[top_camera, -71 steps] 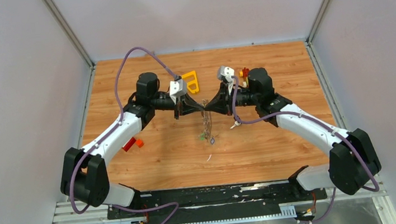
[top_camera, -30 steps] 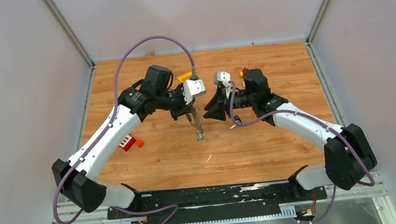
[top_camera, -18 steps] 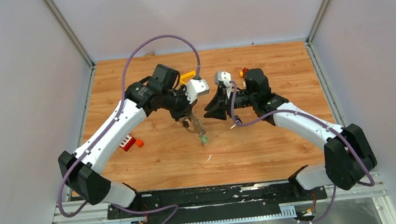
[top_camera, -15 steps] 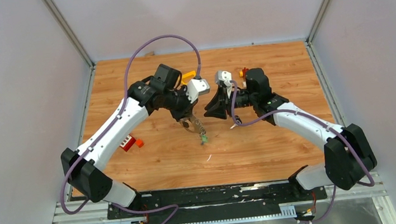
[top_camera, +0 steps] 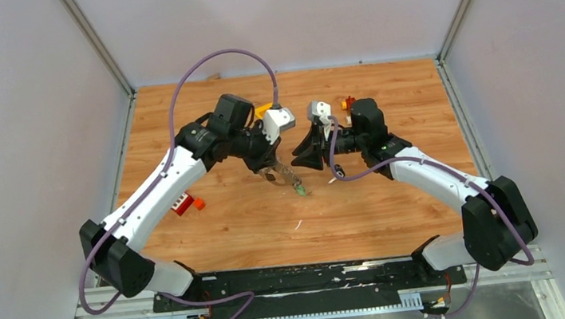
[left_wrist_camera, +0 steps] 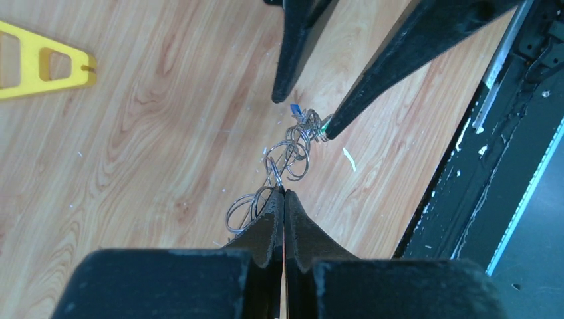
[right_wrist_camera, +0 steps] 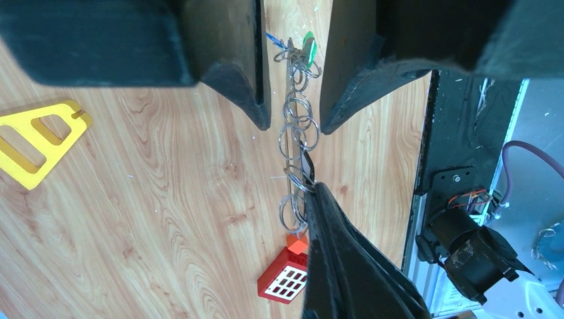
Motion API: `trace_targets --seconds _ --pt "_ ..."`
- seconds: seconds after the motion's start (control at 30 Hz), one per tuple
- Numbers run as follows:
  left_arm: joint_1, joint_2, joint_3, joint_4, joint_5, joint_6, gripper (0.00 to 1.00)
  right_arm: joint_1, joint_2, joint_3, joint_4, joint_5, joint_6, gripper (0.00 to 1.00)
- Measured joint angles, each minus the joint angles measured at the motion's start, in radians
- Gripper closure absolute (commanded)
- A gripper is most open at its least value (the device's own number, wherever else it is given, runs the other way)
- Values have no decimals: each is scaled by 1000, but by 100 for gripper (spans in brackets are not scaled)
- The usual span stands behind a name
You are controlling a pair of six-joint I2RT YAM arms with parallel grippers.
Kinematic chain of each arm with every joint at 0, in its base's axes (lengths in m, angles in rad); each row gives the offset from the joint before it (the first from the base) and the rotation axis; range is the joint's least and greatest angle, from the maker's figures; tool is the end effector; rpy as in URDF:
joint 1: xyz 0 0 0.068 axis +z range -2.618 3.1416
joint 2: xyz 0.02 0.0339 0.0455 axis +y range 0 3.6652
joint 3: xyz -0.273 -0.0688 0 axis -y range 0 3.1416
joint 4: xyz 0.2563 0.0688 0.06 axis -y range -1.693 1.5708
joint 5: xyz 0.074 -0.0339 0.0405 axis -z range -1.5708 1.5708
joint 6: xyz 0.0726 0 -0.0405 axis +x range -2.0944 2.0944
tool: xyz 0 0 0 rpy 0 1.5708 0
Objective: Put the keys on the keyring
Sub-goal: Adjust the keyring.
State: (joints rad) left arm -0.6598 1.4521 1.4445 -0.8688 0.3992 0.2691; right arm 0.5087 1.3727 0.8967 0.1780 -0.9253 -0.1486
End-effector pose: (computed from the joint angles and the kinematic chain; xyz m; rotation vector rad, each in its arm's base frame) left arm 0.2471 -0.2274 0.3344 1.2617 2.1167 -0.6603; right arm 0.2635 0.2134 0.2825 -1.1903 1.4667 1.1042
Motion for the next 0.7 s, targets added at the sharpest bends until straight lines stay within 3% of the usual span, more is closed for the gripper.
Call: trace_targets --seconds 0.17,0.33,0.7 --pt "0 -84 -47 66 26 -1 100 -1 0 0 0 -15 -3 53" --pt "0 -135 -91 161 71 -6 100 0 4 0 0 -34 -3 49" --pt "0 -154 -163 289 90 -60 100 20 33 0 -1 -62 -4 55"
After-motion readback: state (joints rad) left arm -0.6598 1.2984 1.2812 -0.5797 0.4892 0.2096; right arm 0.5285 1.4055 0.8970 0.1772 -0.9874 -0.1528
